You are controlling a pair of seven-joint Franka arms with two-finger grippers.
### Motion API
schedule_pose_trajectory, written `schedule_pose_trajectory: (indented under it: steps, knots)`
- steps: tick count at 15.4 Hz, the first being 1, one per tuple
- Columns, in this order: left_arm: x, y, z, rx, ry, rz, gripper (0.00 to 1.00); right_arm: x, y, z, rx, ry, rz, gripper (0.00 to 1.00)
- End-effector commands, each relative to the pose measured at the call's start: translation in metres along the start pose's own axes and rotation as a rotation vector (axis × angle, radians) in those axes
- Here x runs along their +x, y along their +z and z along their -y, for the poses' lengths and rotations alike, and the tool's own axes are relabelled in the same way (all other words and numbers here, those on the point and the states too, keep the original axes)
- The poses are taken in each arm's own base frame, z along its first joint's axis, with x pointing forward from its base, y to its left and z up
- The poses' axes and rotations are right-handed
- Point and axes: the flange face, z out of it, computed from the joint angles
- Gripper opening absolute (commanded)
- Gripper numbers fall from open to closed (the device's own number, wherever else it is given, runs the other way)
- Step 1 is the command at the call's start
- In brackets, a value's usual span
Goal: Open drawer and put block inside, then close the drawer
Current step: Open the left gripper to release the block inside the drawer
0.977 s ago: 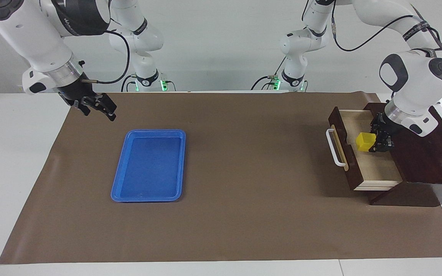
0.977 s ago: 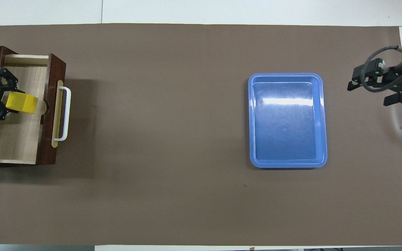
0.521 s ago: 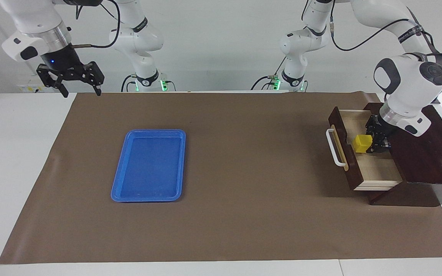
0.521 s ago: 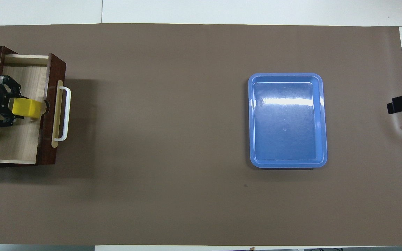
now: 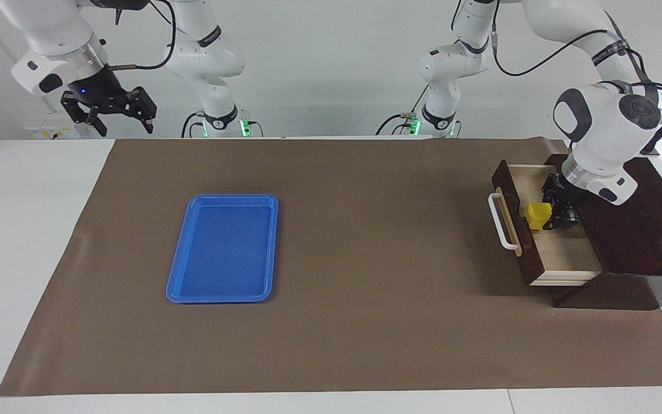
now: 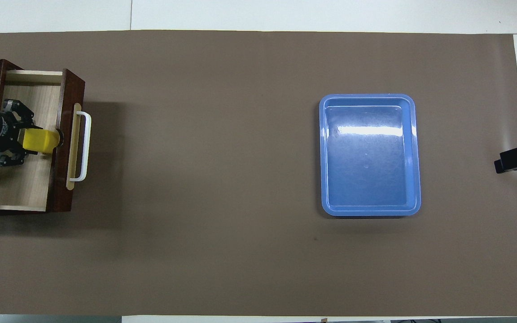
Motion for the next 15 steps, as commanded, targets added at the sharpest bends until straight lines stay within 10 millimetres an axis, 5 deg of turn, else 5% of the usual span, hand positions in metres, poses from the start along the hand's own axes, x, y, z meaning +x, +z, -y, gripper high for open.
schedule_pose_trajectory:
  steps: [1, 7, 11, 15]
  knots:
    - [-0.006, -0.002, 0.013, -0.014, -0.009, -0.01, 0.0, 0.008, 0.006, -0.001, -0.02, 0.018, -0.02, 1.0]
    - [-0.013, -0.002, 0.013, -0.013, -0.004, -0.01, 0.0, 0.012, -0.007, -0.004, -0.021, 0.023, -0.039, 1.0]
    - [-0.013, -0.003, 0.013, -0.014, -0.004, -0.01, 0.27, 0.01, -0.009, 0.003, -0.024, 0.013, -0.043, 1.0]
    - [-0.014, -0.003, 0.013, -0.014, -0.003, -0.011, 0.34, 0.01, -0.008, 0.001, -0.023, 0.017, -0.041, 1.0]
